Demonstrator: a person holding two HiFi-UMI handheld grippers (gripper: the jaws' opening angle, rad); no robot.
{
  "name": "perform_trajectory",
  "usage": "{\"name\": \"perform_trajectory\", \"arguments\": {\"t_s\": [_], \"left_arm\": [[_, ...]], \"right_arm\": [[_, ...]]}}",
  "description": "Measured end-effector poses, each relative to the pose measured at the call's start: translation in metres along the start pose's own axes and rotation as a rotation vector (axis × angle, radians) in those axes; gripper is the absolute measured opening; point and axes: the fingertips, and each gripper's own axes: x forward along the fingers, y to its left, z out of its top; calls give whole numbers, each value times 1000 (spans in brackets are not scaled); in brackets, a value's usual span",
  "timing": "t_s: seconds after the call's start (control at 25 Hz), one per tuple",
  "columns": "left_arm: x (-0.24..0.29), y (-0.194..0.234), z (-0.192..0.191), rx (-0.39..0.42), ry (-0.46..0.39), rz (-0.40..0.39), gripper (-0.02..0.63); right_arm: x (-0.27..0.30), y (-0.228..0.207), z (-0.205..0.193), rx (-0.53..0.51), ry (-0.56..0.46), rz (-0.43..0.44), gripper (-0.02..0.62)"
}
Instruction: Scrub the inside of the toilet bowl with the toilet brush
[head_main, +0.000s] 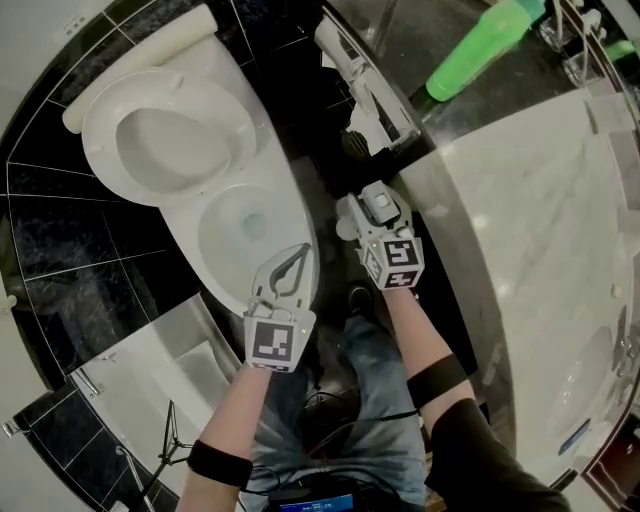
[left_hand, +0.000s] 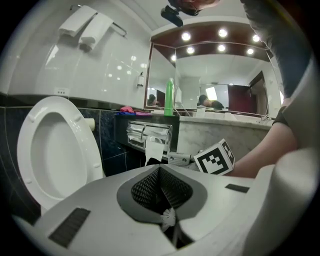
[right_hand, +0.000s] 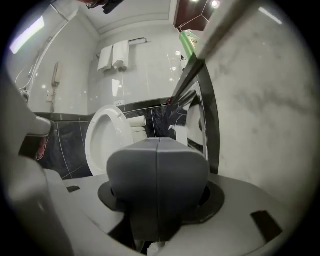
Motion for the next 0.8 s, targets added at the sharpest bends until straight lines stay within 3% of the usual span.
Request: {"name": "perform_trajectory", "arguments": {"t_s": [0.24,0.8], "left_arm": [[43,-6,-52,12,-7,-8,0],[121,-14,-126,54,-16,-45,1]], "right_arm": [[34,-23,-58,-20,-8,22,256],[82,-66,-137,7,-40,35,256]]}}
